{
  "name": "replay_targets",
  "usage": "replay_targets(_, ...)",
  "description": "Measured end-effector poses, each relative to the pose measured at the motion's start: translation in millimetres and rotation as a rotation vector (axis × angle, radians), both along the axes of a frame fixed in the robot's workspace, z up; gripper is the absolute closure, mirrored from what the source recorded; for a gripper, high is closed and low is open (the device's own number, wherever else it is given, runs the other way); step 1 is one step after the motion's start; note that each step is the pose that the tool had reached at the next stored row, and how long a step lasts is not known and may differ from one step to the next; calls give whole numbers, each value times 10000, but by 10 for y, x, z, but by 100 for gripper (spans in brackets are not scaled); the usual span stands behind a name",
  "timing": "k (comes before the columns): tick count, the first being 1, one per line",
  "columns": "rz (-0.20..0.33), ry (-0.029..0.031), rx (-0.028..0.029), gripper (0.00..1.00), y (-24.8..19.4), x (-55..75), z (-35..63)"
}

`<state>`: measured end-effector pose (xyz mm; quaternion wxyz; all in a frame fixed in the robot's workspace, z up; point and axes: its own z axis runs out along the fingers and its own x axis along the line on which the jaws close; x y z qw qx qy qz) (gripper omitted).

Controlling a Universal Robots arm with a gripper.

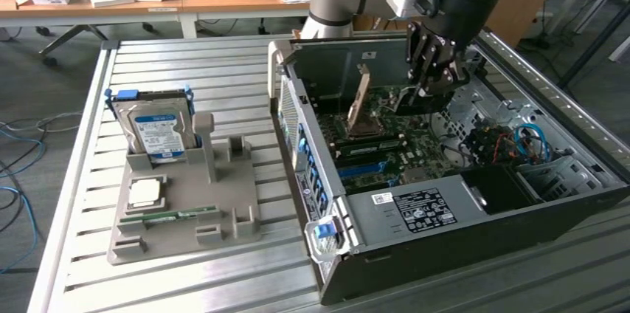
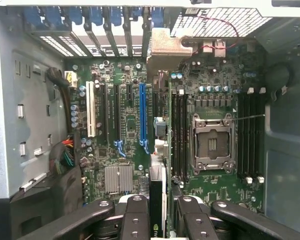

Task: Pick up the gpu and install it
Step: 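Insert the gpu into the slot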

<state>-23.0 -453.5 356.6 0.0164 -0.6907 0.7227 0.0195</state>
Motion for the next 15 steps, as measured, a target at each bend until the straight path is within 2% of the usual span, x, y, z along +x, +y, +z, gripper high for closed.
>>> replay_targets(3,0,0,-1,74,-5,-1,0)
replay_targets(10,-3,0,6,74,-107,-16,-1)
replay_targets(15,0,0,7,74,-136,-32,-28)
